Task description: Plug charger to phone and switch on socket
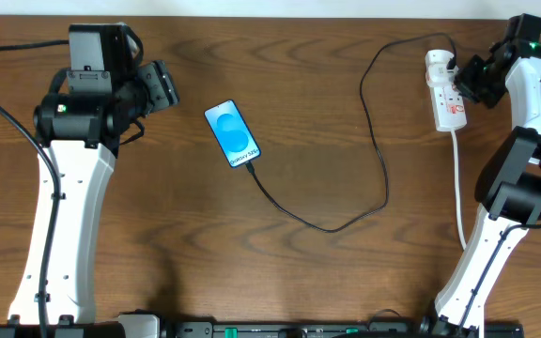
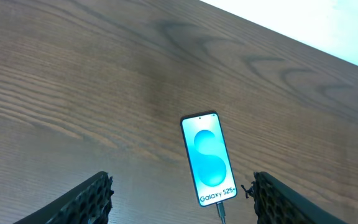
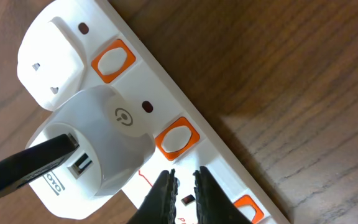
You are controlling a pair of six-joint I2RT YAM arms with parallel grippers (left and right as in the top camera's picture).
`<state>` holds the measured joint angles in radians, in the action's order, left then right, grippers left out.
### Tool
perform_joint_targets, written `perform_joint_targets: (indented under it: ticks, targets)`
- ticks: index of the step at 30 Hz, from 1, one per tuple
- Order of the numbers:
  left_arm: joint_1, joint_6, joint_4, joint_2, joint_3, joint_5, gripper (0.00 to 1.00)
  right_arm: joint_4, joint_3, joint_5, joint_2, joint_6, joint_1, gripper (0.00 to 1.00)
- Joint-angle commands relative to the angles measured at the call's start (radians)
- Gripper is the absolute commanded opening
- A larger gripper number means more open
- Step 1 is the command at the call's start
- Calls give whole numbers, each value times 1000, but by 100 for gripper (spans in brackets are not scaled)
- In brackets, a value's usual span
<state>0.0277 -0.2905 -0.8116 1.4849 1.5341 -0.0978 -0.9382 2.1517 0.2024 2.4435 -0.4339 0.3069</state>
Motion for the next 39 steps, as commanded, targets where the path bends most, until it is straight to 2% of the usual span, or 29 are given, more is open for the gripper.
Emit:
perform_joint_targets:
  ticks: [1,17,39]
  targets:
    - [-5,9,-3,11,3,13,73,2,27,14,4,5,6,2]
    - [-5,9,-12,11,1,13,73,91,27,44,5,-92,6,1]
    - [-5,9,-11,11,1,13,73,97,26,96,50,-111,0,1]
